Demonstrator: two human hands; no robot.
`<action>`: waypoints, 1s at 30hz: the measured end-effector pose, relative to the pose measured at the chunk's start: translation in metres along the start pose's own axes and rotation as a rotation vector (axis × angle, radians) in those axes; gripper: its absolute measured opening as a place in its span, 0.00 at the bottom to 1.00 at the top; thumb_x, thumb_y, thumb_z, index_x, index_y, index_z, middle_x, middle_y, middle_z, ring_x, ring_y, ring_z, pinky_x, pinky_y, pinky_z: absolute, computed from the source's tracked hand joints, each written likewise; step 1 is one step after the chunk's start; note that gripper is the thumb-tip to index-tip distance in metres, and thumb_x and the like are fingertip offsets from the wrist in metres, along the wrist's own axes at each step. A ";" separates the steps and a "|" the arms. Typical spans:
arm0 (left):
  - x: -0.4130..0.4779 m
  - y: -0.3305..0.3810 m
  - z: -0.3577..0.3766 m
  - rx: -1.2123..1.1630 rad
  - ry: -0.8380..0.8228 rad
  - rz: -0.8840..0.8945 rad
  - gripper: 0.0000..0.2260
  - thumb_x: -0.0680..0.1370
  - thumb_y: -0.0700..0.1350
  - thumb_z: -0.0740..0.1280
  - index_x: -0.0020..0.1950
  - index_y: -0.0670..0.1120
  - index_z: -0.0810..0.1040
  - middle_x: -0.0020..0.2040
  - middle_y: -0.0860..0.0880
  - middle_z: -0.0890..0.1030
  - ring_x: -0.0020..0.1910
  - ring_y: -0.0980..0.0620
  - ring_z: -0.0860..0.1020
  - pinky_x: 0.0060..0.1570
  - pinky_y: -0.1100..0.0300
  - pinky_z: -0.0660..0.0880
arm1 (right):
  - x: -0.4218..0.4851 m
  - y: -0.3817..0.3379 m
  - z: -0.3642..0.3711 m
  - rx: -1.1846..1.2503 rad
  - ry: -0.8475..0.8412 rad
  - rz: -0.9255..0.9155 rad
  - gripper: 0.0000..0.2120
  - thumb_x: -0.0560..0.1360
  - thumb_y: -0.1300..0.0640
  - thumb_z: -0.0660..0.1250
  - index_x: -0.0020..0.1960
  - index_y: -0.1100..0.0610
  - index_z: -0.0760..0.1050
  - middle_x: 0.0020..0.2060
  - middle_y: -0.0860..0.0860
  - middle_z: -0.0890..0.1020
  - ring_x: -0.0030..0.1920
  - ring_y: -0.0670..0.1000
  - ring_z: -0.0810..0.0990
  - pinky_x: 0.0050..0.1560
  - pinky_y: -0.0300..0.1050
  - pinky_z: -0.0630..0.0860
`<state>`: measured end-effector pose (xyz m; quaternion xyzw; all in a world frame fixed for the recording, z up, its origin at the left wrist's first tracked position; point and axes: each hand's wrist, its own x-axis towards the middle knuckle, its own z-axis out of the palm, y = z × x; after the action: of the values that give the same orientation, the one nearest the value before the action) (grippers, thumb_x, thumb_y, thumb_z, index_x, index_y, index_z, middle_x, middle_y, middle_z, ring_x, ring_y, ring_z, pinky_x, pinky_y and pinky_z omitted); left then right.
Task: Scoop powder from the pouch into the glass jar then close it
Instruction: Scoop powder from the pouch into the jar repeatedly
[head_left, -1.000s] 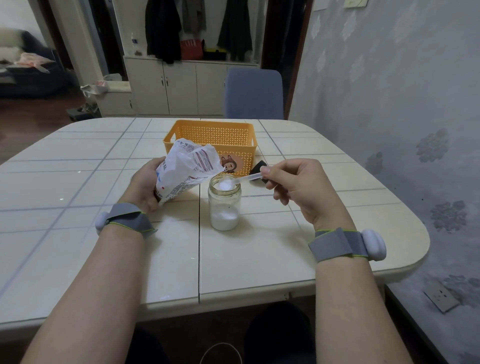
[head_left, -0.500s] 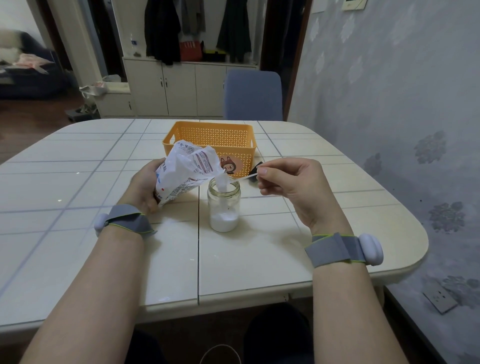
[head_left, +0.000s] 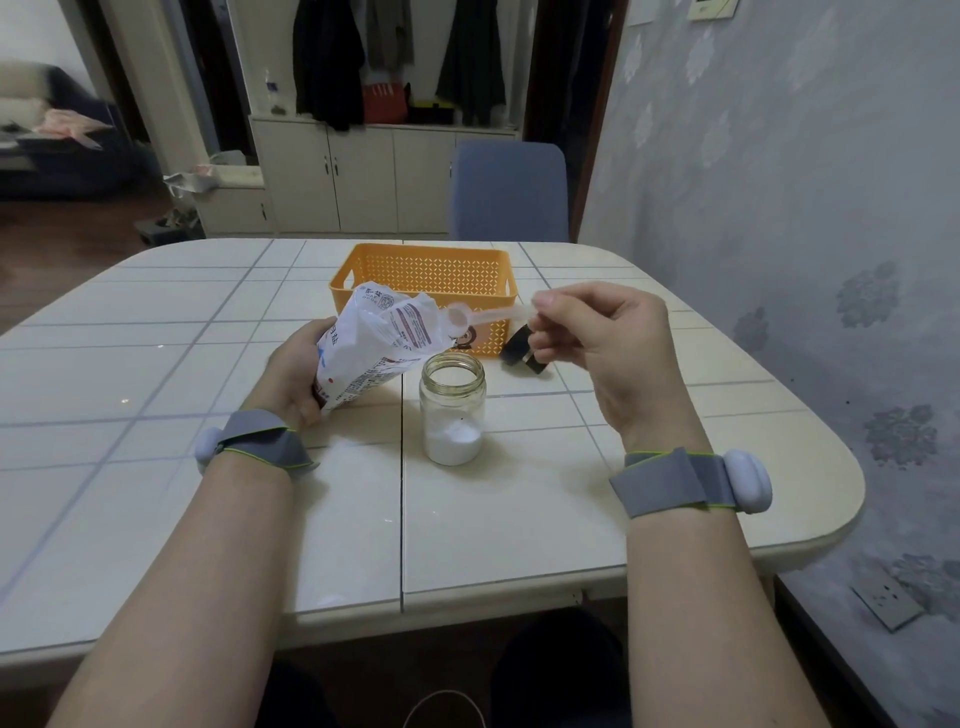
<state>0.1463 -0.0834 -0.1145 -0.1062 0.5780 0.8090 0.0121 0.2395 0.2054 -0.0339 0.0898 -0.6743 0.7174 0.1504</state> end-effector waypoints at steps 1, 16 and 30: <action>0.001 0.000 -0.001 -0.007 0.004 -0.008 0.21 0.82 0.47 0.60 0.36 0.49 0.88 0.39 0.45 0.84 0.36 0.46 0.82 0.35 0.59 0.79 | 0.004 -0.004 0.004 -0.035 -0.005 -0.023 0.05 0.76 0.62 0.73 0.44 0.64 0.84 0.33 0.58 0.84 0.32 0.56 0.82 0.37 0.53 0.81; -0.006 0.001 0.006 -0.140 -0.150 0.001 0.29 0.83 0.67 0.51 0.61 0.49 0.83 0.52 0.43 0.86 0.43 0.45 0.85 0.41 0.56 0.80 | 0.032 0.006 0.105 -0.929 -0.297 -0.525 0.07 0.77 0.52 0.69 0.47 0.51 0.86 0.43 0.47 0.86 0.45 0.53 0.82 0.43 0.48 0.78; -0.010 0.005 0.012 -0.056 -0.174 0.113 0.31 0.75 0.73 0.55 0.42 0.53 0.89 0.42 0.51 0.87 0.39 0.53 0.85 0.33 0.63 0.80 | 0.027 -0.006 0.117 -1.175 -0.319 -0.656 0.08 0.78 0.53 0.64 0.43 0.52 0.81 0.40 0.50 0.83 0.41 0.58 0.79 0.37 0.44 0.67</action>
<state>0.1538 -0.0723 -0.1042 -0.0030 0.5570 0.8304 0.0135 0.2072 0.0924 -0.0103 0.2970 -0.9031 0.1284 0.2822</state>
